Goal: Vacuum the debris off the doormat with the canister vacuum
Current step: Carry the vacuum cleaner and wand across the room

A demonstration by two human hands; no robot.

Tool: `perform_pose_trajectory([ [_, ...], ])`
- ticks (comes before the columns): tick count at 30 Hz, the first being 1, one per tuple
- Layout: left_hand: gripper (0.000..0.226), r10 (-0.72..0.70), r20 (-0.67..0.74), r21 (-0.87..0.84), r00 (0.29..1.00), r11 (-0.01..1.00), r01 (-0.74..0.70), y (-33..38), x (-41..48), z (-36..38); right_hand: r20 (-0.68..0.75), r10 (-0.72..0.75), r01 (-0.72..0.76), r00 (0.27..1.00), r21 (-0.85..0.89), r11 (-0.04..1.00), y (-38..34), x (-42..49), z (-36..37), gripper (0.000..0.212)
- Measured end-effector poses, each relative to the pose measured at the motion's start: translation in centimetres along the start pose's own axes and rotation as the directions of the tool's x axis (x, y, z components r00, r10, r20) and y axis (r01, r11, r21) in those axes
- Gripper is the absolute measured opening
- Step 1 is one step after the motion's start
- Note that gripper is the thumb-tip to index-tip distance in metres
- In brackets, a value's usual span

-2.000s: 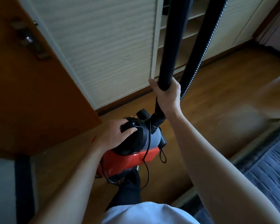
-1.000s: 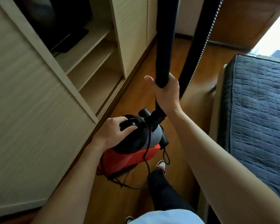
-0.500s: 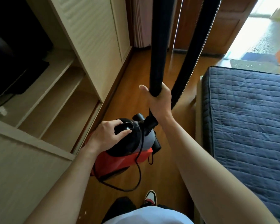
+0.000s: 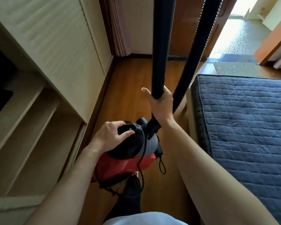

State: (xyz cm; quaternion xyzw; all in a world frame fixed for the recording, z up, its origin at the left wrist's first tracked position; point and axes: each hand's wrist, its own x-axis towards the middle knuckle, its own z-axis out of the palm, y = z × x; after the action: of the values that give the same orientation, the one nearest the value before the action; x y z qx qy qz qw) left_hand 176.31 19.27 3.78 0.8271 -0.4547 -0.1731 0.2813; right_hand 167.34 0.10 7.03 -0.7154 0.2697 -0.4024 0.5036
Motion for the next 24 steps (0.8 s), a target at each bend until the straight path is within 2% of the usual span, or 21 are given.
perform_pose_trajectory([
  [6, 0.038, 0.064, 0.061, -0.045, 0.996, 0.997, -0.062, -4.6, 11.3, -2.6, -0.033, 0.039, -0.041, 0.999, -0.047, 0.998, 2.1, 9.6, 4.5, 0.047],
  [11, 0.031, 0.111, 0.076, -0.017, 0.991, 0.994, -0.110, -6.6, 18.6, -4.6, -0.062, 0.073, -0.078, 0.995, -0.085, 0.993, 3.9, 16.1, 6.9, 0.047],
  [15, 0.035, 0.131, 0.082, -0.032, 0.988, 0.991, -0.128, -8.1, 23.7, -5.8, -0.111, 0.076, -0.086, 0.991, -0.093, 0.992, 4.9, 20.6, 8.2, 0.046],
  [19, 0.037, 0.142, 0.079, -0.063, 0.987, 0.989, -0.137, -9.2, 28.2, -6.1, -0.119, 0.074, -0.086, 0.990, -0.100, 0.991, 6.2, 24.8, 9.3, 0.038],
  [24, 0.039, 0.149, 0.091, -0.090, 0.985, 0.986, -0.141, -10.1, 34.0, -6.0, -0.107, 0.073, -0.085, 0.992, -0.108, 0.991, 8.6, 29.9, 10.0, 0.040],
])
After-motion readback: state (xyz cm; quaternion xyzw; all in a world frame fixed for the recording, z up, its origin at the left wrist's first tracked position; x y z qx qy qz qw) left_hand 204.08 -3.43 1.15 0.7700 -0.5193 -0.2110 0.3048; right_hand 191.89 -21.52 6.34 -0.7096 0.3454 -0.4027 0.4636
